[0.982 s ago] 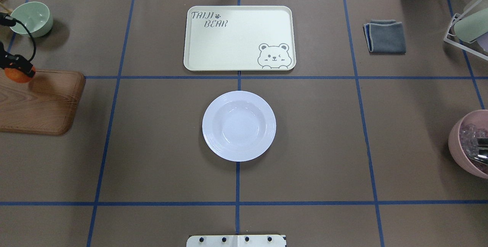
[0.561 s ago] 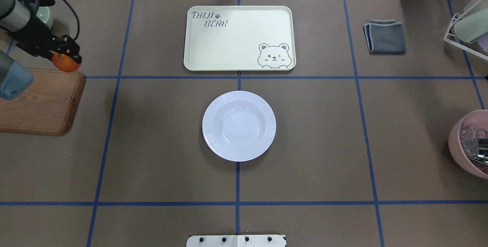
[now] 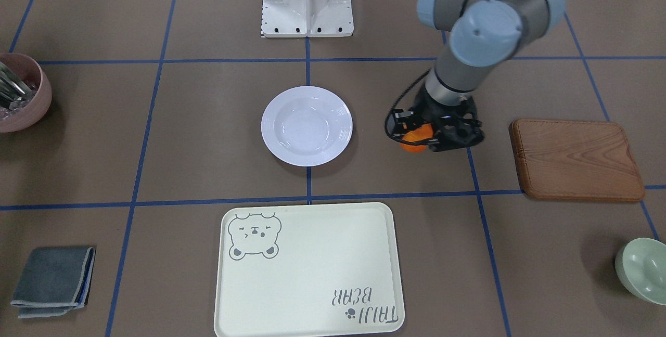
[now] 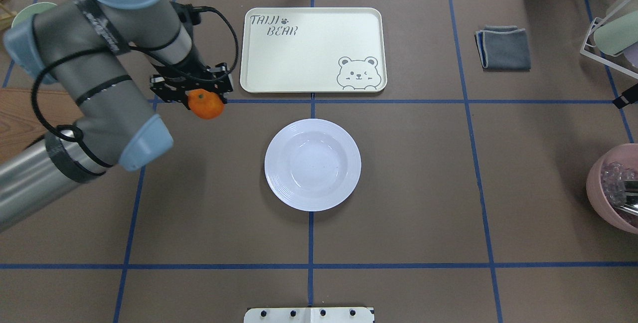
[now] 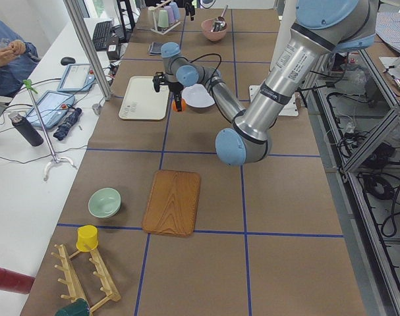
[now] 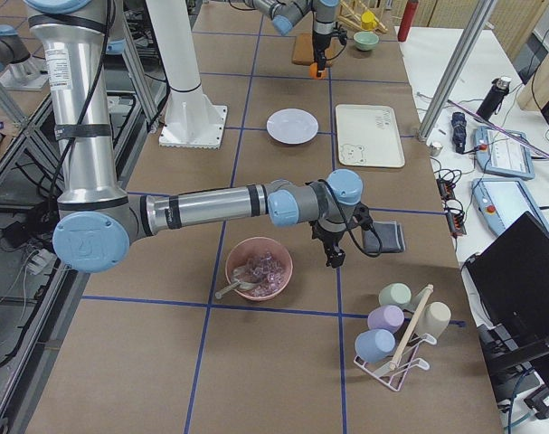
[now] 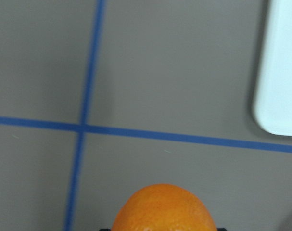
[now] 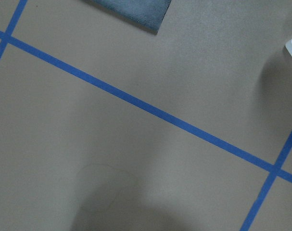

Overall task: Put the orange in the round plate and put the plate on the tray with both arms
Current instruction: 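Carry the orange with the left gripper over the white plate and lower it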

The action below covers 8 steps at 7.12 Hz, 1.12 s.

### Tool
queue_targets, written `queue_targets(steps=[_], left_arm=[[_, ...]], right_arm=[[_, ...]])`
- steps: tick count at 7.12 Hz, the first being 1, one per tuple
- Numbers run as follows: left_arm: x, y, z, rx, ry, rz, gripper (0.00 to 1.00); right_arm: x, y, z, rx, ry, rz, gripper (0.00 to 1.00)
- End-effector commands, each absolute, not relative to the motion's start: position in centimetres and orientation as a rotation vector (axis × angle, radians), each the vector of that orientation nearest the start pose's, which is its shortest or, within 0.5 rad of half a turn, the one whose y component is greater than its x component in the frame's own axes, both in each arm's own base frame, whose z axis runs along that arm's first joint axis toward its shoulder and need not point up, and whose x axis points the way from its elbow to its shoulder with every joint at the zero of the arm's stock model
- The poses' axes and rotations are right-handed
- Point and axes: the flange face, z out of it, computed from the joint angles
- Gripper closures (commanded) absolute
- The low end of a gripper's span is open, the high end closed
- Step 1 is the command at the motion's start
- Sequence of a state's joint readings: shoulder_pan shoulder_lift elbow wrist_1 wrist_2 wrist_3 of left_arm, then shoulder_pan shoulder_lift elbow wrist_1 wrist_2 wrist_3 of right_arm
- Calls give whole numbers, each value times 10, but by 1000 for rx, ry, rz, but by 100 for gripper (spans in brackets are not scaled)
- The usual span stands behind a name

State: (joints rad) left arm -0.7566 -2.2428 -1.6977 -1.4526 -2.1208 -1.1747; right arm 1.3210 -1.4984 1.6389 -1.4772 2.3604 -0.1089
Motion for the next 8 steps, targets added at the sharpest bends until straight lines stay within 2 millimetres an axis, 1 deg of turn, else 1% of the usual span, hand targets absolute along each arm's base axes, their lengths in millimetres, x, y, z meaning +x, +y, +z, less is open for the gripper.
queue_targets(steps=[1,2,3,4,5,6,7,8], left_arm=[[510,-476,160,-70,842,-139,100],[539,-488,138,-88,829,-156,100],[566,-478,141,-110,811,-137,100],[584,-474,149,-102,825,-127,100],[608,-468,159,-75,838,-124,100],[616,-465,165,-76,838,-118,100],[621,-459,163,-79,839,-109,100],[623,-459,163,-79,837,-106,100]], right_arm=[[-106,-530,569,175,-831,-397,0],[-121,-528,563,178,-845,-376,0],[-131,-527,555,184,-858,-357,0],[-137,-533,535,191,-876,-327,0],[-151,-530,516,181,-903,-304,0],[-165,-525,499,168,-919,-281,0],[-175,-522,488,155,-931,-259,0],[-181,-521,485,154,-936,-259,0]])
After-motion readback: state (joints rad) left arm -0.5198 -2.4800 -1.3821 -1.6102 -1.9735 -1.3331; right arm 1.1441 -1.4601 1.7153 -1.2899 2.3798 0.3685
